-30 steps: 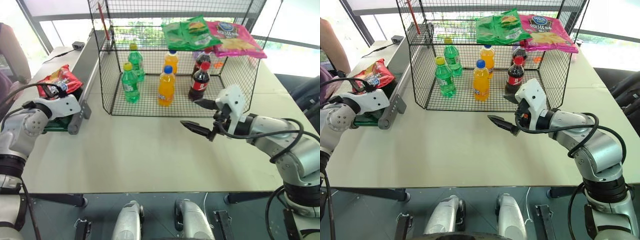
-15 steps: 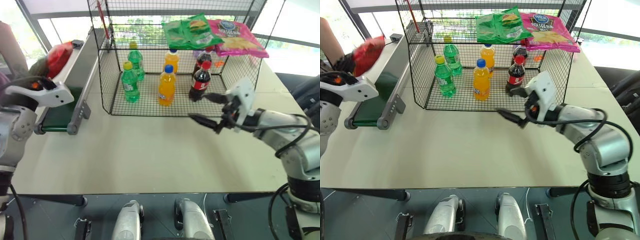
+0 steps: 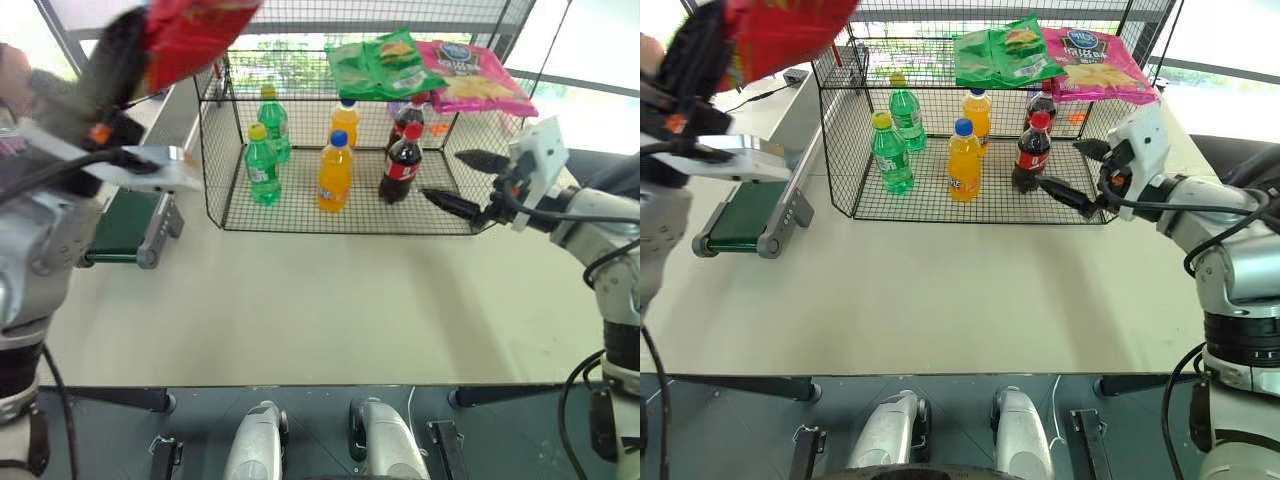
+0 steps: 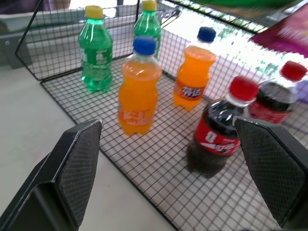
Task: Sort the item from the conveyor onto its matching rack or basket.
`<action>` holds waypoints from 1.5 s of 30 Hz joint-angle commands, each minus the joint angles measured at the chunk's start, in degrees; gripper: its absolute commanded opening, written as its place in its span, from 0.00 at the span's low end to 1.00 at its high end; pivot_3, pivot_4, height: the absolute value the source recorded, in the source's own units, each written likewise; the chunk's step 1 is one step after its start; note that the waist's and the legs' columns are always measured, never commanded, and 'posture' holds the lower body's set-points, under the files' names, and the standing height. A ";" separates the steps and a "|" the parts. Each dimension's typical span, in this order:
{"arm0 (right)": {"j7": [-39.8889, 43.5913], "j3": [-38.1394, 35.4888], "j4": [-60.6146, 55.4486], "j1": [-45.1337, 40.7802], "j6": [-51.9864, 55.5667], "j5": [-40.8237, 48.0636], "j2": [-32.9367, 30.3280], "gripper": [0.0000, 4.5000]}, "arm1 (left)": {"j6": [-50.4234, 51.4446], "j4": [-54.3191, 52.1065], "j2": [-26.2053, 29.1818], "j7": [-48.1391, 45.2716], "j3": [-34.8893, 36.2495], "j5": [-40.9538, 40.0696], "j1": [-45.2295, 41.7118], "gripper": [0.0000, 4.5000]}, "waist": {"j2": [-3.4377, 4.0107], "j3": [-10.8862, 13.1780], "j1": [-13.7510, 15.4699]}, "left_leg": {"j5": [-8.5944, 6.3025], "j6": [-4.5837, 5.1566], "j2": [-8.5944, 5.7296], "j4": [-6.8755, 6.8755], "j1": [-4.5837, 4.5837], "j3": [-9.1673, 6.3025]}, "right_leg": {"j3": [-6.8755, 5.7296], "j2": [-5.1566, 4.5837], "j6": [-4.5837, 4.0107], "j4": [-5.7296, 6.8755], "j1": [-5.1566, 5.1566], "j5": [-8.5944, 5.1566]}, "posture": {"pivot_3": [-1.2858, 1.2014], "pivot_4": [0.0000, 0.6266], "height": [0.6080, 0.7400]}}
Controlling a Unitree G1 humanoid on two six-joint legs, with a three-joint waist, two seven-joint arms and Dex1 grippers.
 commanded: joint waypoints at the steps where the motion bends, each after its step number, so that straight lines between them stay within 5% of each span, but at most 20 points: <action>1: -0.87 -4.98 -3.05 0.66 0.51 1.29 -2.06 1.00 | -2.68 7.30 -1.60 1.90 -4.63 3.80 -6.86 0.01 | -0.01 0.00 0.12 | 0.00 0.00 0.00 0.01 0.00 0.00 | 0.00 0.00 0.00 0.01 0.01 0.00 | 0.52 0.24 1.00; 9: -5.05 -11.62 -12.02 7.88 5.17 3.96 -2.73 1.00 | -5.49 38.81 -8.88 9.06 -20.42 16.10 -27.31 0.01 | -0.02 0.00 0.15 | 0.01 0.00 -0.01 0.02 0.25 -0.04 | 0.01 0.03 0.04 0.05 0.25 -0.01 | 0.52 0.24 1.00; 20: -7.71 -17.09 -16.59 11.33 8.72 7.39 -3.71 1.00 | -7.64 60.18 -17.14 10.24 -29.47 14.72 -39.49 0.01 | -0.05 0.02 -0.07 | 0.00 0.01 -0.01 -0.03 0.16 -0.02 | 0.03 0.03 0.09 0.00 0.13 -0.06 | 0.52 0.24 1.00; 23: -8.00 -16.76 -16.54 11.29 8.68 7.64 -3.85 1.00 | -8.53 61.60 -17.74 10.33 -29.57 13.26 -40.36 0.21 | -0.05 0.01 0.00 | 0.00 0.01 -0.01 -0.03 0.16 -0.03 | 0.03 0.03 0.08 0.01 0.13 -0.06 | 0.52 0.24 1.00; 30: -8.46 -15.27 -16.35 11.13 8.12 7.88 -3.29 1.00 | -8.43 60.04 -16.86 11.30 -29.17 11.66 -39.20 0.93 | -0.05 0.01 0.01 | 0.00 0.01 -0.01 -0.02 0.16 -0.03 | 0.03 0.02 0.08 0.01 0.14 -0.06 | 0.52 0.24 1.00; 39: -8.97 -12.78 -15.84 11.64 7.08 7.93 -2.04 1.00 | -11.30 37.16 -12.03 0.54 -17.57 -7.06 -22.15 0.93 | -0.03 0.01 -0.24 | 0.00 0.01 0.01 -0.03 0.19 -0.02 | 0.07 0.03 0.08 0.10 0.11 -0.05 | 0.52 0.24 1.00; 42: -8.75 -11.64 -15.72 11.51 7.06 8.38 -1.39 1.00 | -10.17 26.01 -13.21 -8.82 -12.79 -23.13 -12.78 0.93 | -0.02 0.00 -0.15 | 0.00 0.01 0.00 0.02 0.20 -0.02 | 0.08 0.01 0.07 0.08 0.16 -0.05 | 0.52 0.24 1.00; 45: -8.16 -10.27 -15.82 12.15 7.00 8.55 -0.98 1.00 | -6.65 16.78 -12.63 -14.63 -9.36 -30.00 -4.44 0.93 | -0.03 0.00 -0.01 | 0.00 0.01 -0.01 0.05 0.22 -0.02 | 0.10 0.00 0.06 0.08 0.21 -0.05 | 0.52 0.24 1.00</action>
